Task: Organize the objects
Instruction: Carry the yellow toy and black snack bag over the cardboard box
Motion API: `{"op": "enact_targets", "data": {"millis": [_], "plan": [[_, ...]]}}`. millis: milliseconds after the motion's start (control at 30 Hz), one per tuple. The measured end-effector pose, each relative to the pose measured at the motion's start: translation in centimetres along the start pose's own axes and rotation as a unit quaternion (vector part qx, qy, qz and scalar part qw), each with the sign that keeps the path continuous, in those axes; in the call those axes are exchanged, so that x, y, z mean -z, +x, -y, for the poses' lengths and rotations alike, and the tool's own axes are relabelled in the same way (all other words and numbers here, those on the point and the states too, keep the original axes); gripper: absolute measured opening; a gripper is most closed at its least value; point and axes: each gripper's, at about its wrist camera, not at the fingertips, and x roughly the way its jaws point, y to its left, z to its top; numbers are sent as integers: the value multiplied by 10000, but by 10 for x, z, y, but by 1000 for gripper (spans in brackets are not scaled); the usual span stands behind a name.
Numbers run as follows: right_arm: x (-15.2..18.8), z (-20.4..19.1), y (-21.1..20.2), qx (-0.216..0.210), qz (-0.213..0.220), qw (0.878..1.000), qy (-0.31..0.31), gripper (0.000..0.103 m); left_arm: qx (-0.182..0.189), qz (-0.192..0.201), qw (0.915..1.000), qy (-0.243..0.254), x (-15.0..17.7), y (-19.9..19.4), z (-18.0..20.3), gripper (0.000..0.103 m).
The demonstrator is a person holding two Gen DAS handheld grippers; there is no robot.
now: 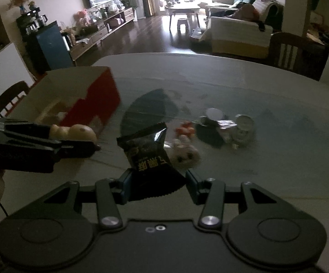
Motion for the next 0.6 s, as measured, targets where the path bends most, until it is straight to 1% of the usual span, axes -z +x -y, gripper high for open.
{"op": "enact_targets", "data": {"millis": [367,600], "plan": [[-21,-79,6,-188,62,9995,-262,48,-121,272,9993,-241,5,-47,-70,76],[-37,-125,20,-219,94,9988,-431,48,-188,336,9987,-321,7,-62,-113,76]]}}
